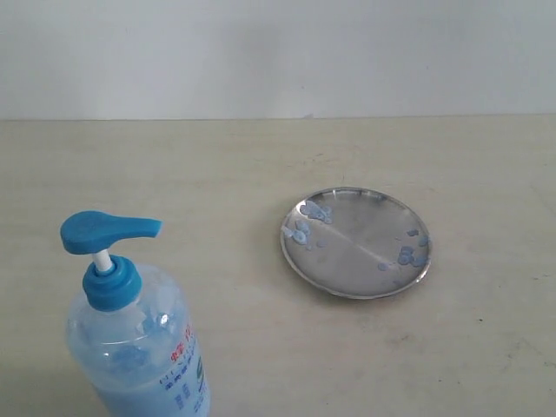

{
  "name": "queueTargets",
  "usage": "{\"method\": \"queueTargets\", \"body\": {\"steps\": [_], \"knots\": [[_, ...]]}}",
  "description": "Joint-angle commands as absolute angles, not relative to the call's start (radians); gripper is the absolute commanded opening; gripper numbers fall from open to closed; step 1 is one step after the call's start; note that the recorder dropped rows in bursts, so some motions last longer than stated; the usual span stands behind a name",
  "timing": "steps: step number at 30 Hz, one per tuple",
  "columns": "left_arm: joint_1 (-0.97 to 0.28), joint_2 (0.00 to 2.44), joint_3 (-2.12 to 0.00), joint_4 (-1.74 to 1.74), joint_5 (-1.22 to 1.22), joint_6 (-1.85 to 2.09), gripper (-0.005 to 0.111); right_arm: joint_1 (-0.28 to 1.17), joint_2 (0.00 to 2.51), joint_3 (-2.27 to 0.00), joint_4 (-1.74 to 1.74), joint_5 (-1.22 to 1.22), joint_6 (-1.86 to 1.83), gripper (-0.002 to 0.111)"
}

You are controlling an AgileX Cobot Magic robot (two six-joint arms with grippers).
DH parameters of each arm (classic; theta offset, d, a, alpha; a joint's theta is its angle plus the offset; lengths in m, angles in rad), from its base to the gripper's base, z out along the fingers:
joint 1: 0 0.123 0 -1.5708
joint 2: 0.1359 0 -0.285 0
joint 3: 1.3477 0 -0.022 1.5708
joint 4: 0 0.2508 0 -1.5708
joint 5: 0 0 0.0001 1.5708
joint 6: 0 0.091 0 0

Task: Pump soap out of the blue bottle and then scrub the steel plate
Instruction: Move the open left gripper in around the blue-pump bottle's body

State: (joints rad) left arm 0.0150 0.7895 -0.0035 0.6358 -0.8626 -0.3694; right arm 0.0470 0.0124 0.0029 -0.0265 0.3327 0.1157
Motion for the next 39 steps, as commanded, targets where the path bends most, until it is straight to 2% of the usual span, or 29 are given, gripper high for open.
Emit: {"method": "queueTargets", "body": {"steps": [1,7,13,17,20,22,24,26,28,30,34,35,39], "knots": [[0.011,0.823,0.000,0.815,-0.810,-0.499,0.004,0.040,0.012,0.000,-0.031,0.324,0.114,0.002],[0.011,0.827,0.000,0.928,-0.781,-0.633,0.004,0.040,0.012,0.000,-0.031,0.324,0.114,0.002],[0.011,0.827,0.000,0.901,-0.776,-0.640,0.004,0.040,0.012,0.000,-0.031,0.324,0.114,0.002],[0.011,0.827,0.000,0.713,-0.811,-0.638,0.004,0.040,0.012,0.000,-0.031,0.324,0.114,0.002],[0.011,0.825,0.000,0.430,-0.840,-0.677,0.004,0.040,0.012,0.000,-0.031,0.324,0.114,0.002],[0.011,0.811,-0.036,0.394,-0.782,-0.742,0.004,0.040,0.012,0.000,-0.031,0.324,0.114,0.002],[0.011,0.784,-0.107,0.601,-0.627,-0.896,0.004,0.040,0.012,0.000,-0.031,0.324,0.114,0.002],[0.011,0.744,-0.194,0.958,-0.512,-1.308,0.004,0.040,0.012,0.000,-0.031,0.324,0.114,0.002],[0.011,0.697,-0.312,1.432,-0.544,-1.736,0.004,0.040,0.012,0.000,-0.031,0.324,0.114,0.002],[0.011,0.640,-0.442,1.701,-0.606,-1.978,0.004,0.040,0.012,0.000,-0.031,0.324,0.114,0.002],[0.011,0.541,-0.620,1.744,-0.632,-1.948,0.004,0.040,0.012,0.000,-0.031,0.324,0.114,0.002],[0.011,0.500,-0.654,1.744,-0.722,-1.896,0.004,0.040,0.012,0.000,-0.031,0.324,0.114,0.002],[-0.001,0.454,-0.624,1.744,-0.939,-2.030,0.004,0.040,0.012,0.000,-0.031,0.324,0.114,0.002]]}}
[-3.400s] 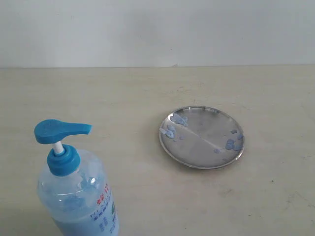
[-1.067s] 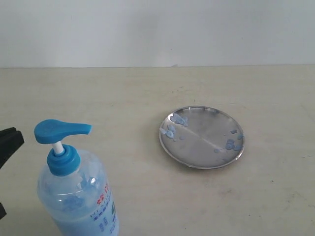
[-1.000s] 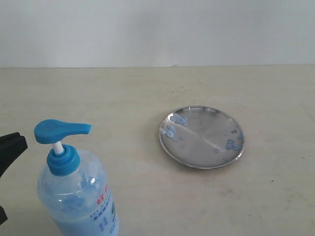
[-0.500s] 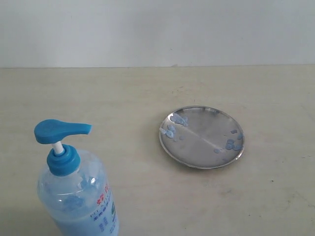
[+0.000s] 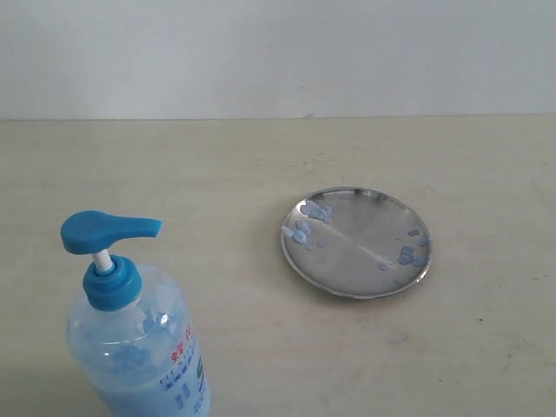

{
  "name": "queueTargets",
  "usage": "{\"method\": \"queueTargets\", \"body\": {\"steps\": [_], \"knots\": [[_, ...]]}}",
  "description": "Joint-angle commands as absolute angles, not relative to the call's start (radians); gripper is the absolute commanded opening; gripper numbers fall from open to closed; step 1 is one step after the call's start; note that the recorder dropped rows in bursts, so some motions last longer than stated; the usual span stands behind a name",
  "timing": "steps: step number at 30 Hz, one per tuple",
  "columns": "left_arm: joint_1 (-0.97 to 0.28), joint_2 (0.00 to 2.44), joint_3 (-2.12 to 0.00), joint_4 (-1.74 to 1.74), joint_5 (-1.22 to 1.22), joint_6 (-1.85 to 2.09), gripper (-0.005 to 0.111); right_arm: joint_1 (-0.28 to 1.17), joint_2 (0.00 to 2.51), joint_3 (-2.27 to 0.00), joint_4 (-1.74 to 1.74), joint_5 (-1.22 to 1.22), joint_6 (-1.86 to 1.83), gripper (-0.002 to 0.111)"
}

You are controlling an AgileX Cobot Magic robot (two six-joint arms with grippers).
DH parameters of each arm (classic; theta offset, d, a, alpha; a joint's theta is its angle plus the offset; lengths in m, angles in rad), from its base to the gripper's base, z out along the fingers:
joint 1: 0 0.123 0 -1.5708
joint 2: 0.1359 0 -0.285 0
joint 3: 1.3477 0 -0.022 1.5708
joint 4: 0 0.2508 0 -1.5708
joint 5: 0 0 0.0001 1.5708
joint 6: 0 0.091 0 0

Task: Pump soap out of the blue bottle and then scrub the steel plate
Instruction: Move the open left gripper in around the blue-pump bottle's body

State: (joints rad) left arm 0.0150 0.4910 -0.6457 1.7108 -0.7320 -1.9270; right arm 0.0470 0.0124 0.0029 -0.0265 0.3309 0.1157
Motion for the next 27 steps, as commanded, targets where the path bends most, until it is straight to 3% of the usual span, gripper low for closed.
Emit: {"method": "queueTargets", "body": {"steps": [1,8,16,21,23,27], "knots": [[-0.012,0.447,-0.606,1.744,-0.964,-2.058,0.004,0.040,0.012,0.000,-0.031,0.324,0.114,0.002],[-0.080,0.352,-0.396,1.744,-0.883,-2.102,0.004,0.040,0.012,0.000,-0.031,0.324,0.114,0.002],[-0.080,0.339,-0.100,1.744,-0.159,-2.093,0.004,0.040,0.012,0.000,-0.031,0.324,0.114,0.002],[-0.080,0.339,-0.074,1.737,-0.433,-2.042,0.006,0.040,0.012,0.000,-0.031,0.324,0.114,0.002],[-0.080,0.339,-0.074,1.671,-0.542,-1.915,0.017,0.040,0.012,0.000,-0.031,0.324,0.114,0.002],[-0.080,0.339,-0.074,1.655,-0.681,-1.865,0.065,0.040,0.012,0.000,-0.031,0.324,0.114,0.002]]}}
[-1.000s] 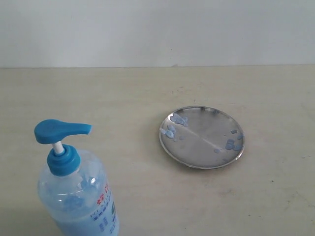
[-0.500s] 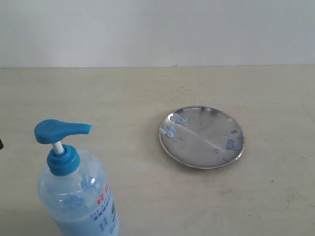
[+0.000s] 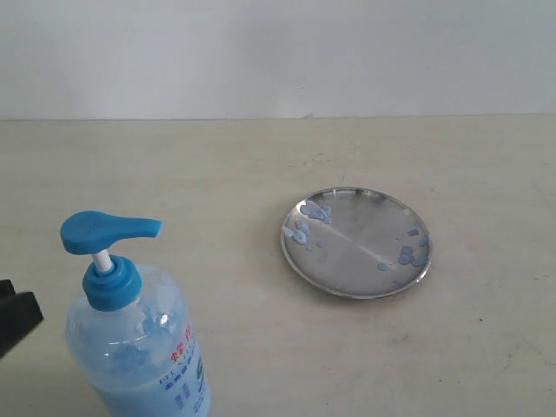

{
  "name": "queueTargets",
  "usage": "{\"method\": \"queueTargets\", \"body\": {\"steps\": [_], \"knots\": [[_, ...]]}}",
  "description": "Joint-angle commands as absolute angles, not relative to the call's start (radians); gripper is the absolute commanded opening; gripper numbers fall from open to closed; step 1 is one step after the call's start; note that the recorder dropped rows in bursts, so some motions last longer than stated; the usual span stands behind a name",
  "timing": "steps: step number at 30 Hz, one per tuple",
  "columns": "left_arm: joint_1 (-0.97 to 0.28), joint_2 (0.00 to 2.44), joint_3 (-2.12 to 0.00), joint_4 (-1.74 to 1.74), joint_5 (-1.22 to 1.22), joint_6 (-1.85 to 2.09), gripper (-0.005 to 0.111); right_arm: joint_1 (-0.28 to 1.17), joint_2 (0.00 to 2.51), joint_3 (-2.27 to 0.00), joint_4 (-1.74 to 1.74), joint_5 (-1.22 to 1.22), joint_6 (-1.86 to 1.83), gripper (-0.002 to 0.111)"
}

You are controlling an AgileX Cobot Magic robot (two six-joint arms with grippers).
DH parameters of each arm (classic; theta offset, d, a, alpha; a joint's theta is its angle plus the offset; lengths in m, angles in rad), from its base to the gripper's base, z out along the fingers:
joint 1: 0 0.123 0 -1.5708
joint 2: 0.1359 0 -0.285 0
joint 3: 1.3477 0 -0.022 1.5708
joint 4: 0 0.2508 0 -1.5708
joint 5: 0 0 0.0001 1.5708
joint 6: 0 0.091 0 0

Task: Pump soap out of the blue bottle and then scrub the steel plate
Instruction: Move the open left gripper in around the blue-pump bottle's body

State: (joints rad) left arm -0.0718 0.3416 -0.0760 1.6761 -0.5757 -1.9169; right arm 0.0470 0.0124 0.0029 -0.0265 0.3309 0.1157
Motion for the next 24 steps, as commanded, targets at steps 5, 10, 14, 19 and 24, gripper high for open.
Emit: {"method": "queueTargets", "body": {"steps": [5,10,14,19,24], "knots": [[-0.080,0.339,-0.074,1.611,-0.683,-1.871,0.110,0.040,0.012,0.000,-0.031,0.324,0.114,0.002],[-0.080,0.339,-0.094,1.615,-0.805,-1.830,0.110,0.040,0.012,0.000,-0.031,0.324,0.114,0.002],[-0.080,0.346,-0.168,1.733,-0.910,-1.810,0.110,0.040,0.012,0.000,-0.031,0.324,0.114,0.002],[-0.080,0.425,-0.245,1.744,-0.802,-1.615,0.110,0.040,0.012,0.000,-0.031,0.324,0.114,0.002],[-0.080,0.612,-0.260,1.744,-0.658,-1.431,0.110,0.040,0.012,0.000,-0.031,0.324,0.114,0.002]]}}
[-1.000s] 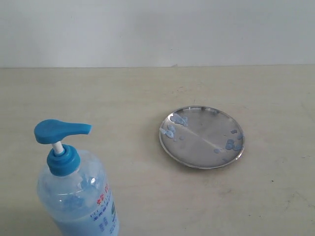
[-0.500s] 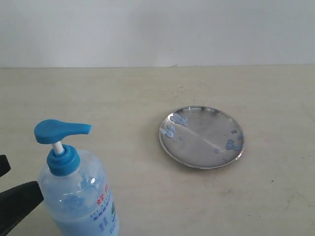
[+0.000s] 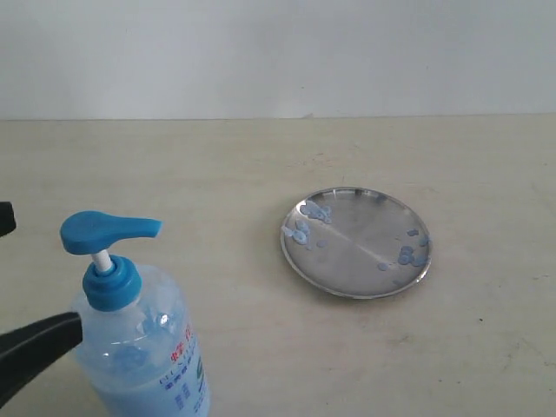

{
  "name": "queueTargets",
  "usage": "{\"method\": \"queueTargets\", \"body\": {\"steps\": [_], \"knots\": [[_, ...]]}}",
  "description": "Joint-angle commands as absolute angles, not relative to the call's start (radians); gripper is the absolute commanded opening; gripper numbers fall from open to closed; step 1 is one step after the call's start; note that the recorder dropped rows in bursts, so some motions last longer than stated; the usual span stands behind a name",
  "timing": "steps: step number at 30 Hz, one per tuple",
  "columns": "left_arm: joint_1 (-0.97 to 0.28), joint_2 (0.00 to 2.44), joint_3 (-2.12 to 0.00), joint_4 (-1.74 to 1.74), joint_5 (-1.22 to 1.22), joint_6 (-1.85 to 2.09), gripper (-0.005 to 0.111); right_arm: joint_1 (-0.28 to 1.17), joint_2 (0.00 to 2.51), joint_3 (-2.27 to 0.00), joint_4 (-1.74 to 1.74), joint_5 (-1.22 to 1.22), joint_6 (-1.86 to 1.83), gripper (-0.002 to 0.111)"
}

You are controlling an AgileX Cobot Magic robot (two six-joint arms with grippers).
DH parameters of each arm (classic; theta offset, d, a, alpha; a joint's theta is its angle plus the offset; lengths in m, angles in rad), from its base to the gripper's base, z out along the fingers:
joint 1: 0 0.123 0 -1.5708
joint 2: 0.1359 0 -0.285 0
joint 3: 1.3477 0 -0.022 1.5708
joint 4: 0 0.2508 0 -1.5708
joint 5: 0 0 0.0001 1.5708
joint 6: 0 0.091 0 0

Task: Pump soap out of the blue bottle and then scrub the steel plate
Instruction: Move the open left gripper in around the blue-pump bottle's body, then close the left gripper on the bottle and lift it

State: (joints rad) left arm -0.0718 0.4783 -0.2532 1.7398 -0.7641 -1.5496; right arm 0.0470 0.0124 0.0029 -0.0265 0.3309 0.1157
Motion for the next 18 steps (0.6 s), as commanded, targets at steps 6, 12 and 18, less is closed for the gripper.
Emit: {"method": "queueTargets", "body": {"steps": [6,12,18], "knots": [[-0.080,0.885,-0.269,1.744,-0.816,-1.217,0.110,0.040,0.012,0.000,-0.031,0.324,0.114,0.002],[-0.081,1.013,-0.304,1.744,-0.881,-1.202,0.110,0.040,0.012,0.000,-0.031,0.324,0.114,0.002],[-0.081,1.085,-0.304,1.744,-0.861,-1.137,0.110,0.040,0.012,0.000,-0.031,0.324,0.114,0.002]]}}
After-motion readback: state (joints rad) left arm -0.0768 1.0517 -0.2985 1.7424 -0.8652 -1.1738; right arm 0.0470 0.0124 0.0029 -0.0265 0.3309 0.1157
